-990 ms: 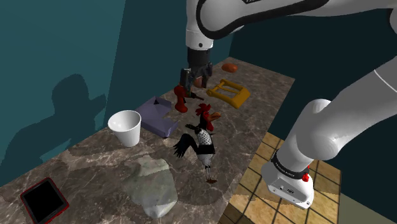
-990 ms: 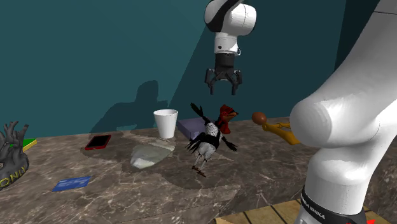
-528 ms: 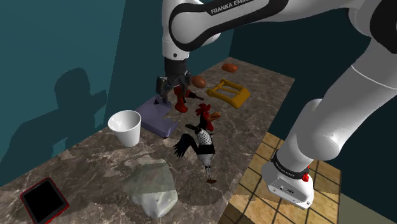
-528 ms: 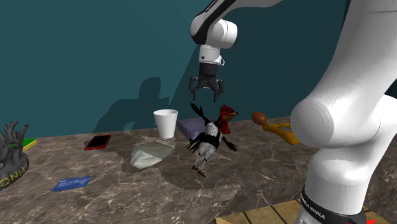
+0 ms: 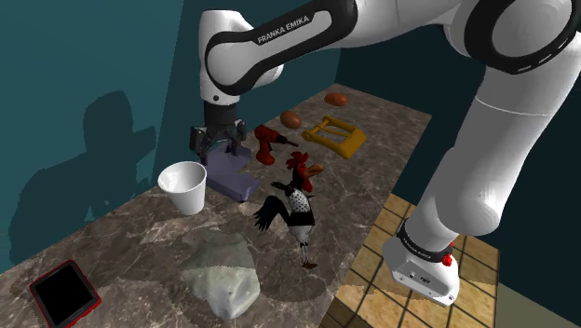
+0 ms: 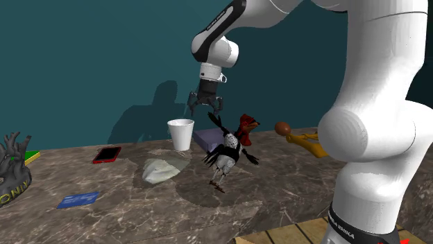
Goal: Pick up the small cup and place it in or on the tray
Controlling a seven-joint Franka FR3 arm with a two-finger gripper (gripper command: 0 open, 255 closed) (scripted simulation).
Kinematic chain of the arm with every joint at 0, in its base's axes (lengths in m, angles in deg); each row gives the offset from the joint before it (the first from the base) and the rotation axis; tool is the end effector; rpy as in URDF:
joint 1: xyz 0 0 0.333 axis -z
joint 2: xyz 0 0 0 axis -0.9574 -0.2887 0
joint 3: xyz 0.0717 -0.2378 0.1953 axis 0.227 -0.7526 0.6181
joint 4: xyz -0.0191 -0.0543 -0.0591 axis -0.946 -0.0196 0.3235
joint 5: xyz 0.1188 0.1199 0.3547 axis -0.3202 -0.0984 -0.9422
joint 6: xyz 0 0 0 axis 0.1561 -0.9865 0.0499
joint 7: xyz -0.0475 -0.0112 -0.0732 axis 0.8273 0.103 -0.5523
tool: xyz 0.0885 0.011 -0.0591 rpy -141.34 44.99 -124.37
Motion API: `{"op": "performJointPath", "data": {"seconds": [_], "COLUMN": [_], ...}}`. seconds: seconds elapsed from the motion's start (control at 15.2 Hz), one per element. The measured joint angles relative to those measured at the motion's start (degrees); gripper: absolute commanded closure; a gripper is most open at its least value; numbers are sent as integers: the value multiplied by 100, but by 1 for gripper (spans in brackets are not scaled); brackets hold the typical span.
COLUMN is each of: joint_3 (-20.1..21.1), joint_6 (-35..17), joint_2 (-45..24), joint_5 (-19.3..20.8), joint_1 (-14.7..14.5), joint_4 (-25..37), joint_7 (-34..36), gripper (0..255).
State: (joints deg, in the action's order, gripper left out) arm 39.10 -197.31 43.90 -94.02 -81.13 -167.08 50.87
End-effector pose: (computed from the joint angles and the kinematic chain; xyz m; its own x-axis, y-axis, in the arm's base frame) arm 0.5407 0.2308 0.4087 0.9945 -0.0835 -0.0626 -0.0936 -0.9790 -0.1812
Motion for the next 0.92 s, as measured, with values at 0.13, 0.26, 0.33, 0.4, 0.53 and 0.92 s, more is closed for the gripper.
{"op": "performJointPath", "data": {"seconds": [0.13,0.26,0.33,0.4,0.53,0.92], "joint_3": [38,56,60,64,67,75], "joint_6": [-79,-167,-216,-282,-405,-651], "joint_2": [-437,-717,-780,-826,-922,-1066], "joint_5": [32,44,48,51,63,82], "joint_1": [-82,-137,-154,-167,-191,-237], "joint_4": [420,654,676,660,637,542], "joint_7": [142,218,236,242,252,271], "gripper": [0,0,0,0,0,0]}}
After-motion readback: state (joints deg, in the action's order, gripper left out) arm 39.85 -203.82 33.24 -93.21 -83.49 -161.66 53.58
